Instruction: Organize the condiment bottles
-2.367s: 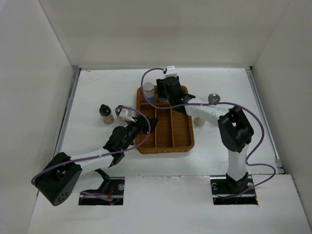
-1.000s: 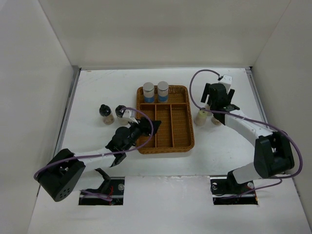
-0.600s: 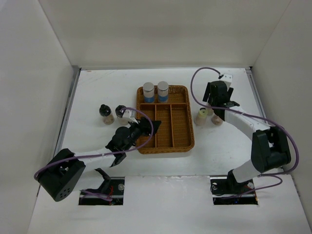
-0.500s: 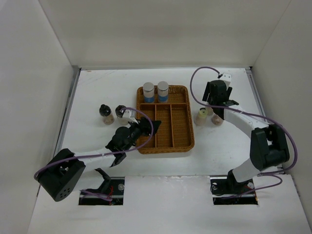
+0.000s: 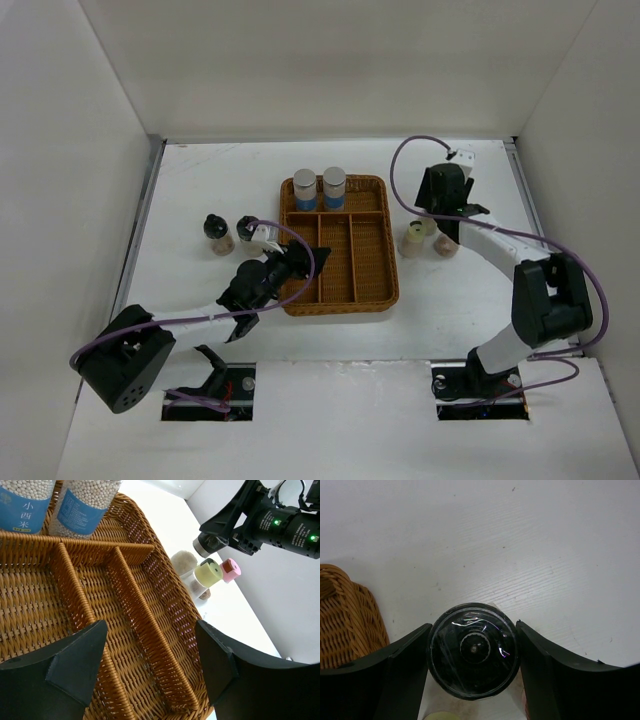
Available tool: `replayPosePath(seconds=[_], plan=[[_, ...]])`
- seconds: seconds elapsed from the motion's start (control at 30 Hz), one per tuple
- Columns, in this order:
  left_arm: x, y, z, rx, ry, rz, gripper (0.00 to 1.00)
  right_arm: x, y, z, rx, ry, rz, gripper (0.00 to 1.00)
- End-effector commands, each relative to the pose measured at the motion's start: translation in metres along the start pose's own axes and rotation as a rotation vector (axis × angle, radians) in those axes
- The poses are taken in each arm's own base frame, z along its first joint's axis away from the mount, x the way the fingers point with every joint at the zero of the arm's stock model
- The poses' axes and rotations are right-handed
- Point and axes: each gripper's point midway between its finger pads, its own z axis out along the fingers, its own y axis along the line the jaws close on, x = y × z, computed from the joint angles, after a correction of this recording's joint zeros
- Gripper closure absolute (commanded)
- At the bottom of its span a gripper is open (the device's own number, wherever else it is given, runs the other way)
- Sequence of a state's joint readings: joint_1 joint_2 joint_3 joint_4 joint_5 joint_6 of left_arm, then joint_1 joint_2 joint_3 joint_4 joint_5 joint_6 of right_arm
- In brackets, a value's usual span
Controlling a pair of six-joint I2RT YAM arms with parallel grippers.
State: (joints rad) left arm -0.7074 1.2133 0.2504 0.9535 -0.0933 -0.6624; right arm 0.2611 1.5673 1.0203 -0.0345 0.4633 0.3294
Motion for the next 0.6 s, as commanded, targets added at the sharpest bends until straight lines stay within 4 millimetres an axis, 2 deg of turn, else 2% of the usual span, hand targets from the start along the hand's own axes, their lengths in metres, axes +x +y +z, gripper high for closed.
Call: replayPosePath(seconds=[0.0,0.13,0.3,0.43,0.57], plan=[[-0.02,-0.016,0.007,0.051,-0.061,-0.003,0.3,-0.078,0.011,-0.024,-0.058,-0.217,0.124,0.5],[-0.022,-0.018,0.005,0.058,-0.065,-0.003,0.3,-0.122,0.024,-0.052,-0.118,-0.338,0.156,0.52],[-0.02,-0.013,0.007,0.045,-0.058,-0.011,0.3,-0.156,0.054,-0.078,-0.212,-0.407,0.147,0.52],[-0.021,-0.015,0.006,0.046,-0.067,0.002,0.3,-0.157,0.105,-0.087,-0.336,-0.395,0.115,0.52],[-0.024,-0.016,0.005,0.051,-0.071,-0.002,0.3,-0.149,0.148,-0.079,-0.394,-0.372,0.085,0.52]])
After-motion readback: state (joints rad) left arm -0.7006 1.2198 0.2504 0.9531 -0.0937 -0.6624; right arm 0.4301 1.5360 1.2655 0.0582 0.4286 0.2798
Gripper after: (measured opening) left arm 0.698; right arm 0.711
